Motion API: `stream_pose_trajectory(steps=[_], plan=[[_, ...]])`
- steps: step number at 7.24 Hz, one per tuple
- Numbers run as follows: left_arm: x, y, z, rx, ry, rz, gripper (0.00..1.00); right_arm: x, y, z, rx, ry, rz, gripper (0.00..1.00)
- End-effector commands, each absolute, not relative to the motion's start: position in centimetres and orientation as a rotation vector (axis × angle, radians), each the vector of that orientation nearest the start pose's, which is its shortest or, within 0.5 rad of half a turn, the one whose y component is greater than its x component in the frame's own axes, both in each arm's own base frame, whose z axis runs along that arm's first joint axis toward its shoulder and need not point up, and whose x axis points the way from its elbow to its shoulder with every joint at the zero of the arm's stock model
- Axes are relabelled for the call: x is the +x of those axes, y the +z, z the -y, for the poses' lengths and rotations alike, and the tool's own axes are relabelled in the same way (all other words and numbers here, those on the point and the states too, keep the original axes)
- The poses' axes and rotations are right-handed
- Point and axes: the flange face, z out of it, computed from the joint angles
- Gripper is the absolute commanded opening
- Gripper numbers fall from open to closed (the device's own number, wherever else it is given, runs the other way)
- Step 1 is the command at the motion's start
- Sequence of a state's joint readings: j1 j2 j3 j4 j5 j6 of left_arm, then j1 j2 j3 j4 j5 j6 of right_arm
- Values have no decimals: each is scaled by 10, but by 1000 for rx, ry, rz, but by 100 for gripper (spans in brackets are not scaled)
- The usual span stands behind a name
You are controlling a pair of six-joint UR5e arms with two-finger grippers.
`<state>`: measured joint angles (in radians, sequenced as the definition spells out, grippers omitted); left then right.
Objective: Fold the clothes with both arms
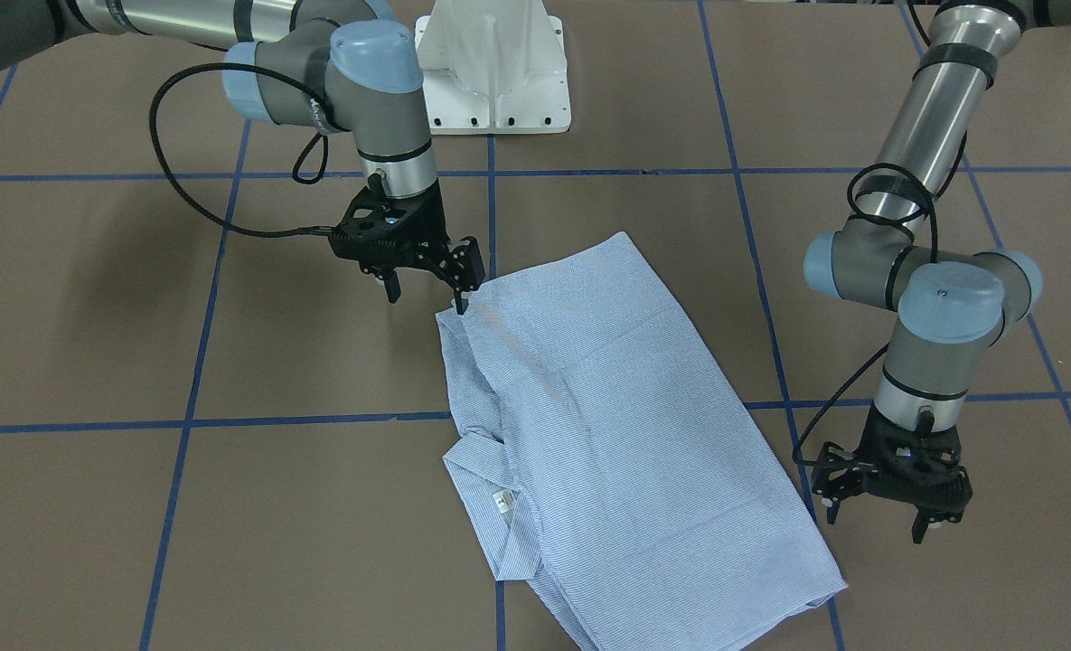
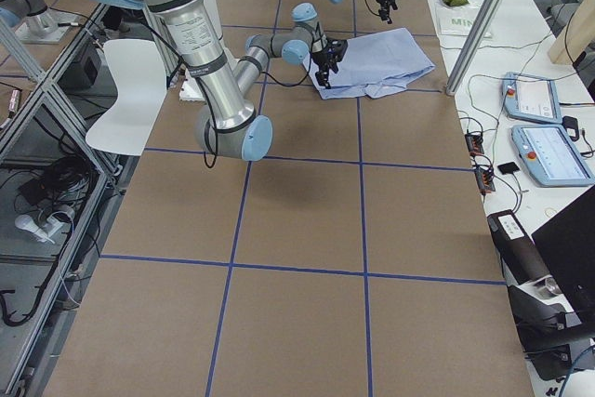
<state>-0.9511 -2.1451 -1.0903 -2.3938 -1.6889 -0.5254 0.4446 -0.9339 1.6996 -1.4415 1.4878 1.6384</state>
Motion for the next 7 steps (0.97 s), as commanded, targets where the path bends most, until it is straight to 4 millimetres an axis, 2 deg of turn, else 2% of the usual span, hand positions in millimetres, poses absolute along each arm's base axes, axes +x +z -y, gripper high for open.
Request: stream_pose_trajectory(steps=[1, 2, 4, 7], plan=[[340, 462, 681, 720, 143, -597, 100, -577, 226, 398, 294, 566, 852, 98], [337, 465, 676, 721, 144, -599, 100, -589, 233, 397, 322, 567, 846, 97], [338, 465, 675, 722, 147, -600, 100, -618, 236, 411, 350, 580, 856, 92], [338, 465, 675, 722, 146, -600, 100, -630, 246, 396, 356, 550, 832, 89]])
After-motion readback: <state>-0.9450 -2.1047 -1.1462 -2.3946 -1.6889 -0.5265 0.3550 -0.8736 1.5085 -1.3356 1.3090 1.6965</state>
